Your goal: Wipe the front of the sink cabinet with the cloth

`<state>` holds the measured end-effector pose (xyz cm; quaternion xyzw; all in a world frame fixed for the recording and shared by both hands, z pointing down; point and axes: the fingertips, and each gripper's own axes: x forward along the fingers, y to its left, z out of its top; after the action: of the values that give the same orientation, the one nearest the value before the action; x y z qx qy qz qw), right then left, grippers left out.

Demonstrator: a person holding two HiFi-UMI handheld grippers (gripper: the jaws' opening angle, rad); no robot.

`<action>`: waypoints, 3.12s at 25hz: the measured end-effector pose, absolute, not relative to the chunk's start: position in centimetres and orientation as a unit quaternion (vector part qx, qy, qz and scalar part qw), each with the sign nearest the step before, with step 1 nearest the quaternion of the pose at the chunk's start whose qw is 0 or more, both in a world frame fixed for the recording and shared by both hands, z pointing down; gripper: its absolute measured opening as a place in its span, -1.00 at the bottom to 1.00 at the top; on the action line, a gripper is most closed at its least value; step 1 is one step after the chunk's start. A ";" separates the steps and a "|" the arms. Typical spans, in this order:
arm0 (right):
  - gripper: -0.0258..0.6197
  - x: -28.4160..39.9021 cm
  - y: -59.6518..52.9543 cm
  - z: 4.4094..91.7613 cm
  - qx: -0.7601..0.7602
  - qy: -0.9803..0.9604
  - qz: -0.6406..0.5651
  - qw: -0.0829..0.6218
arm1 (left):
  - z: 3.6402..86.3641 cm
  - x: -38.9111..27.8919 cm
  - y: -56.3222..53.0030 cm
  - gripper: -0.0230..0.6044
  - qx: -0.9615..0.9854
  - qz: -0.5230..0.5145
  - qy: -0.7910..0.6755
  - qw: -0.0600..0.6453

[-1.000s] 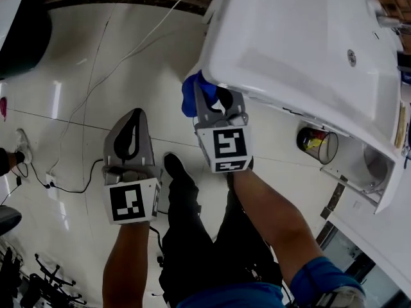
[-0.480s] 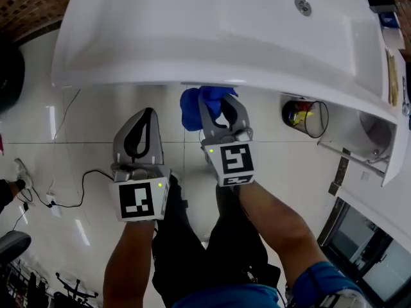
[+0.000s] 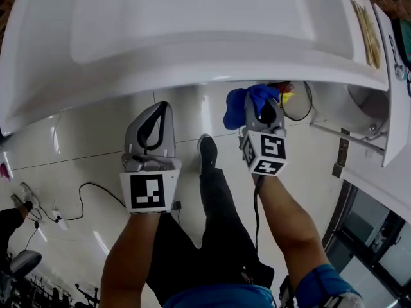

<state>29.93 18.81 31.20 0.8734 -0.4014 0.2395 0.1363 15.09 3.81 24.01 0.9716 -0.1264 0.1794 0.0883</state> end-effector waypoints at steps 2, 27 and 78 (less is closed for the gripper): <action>-0.66 32.7 21.7 31.8 0.882 -0.378 0.246 0.135 | 24.4 17.0 5.7 -0.92 0.972 0.188 -0.115 0.082; -0.66 34.8 16.4 35.7 0.863 -0.430 0.220 0.146 | 29.8 13.5 4.7 -0.92 0.954 0.208 -0.185 0.107; -0.66 -4.8 -23.4 31.9 0.715 -0.661 0.154 0.169 | 29.2 -21.4 -23.4 -0.92 0.901 0.197 -0.364 0.132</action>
<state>-4.78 -23.36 31.87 0.7150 -0.6605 0.1544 0.1690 -21.44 -23.38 29.25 0.9007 -0.3639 0.1972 0.1315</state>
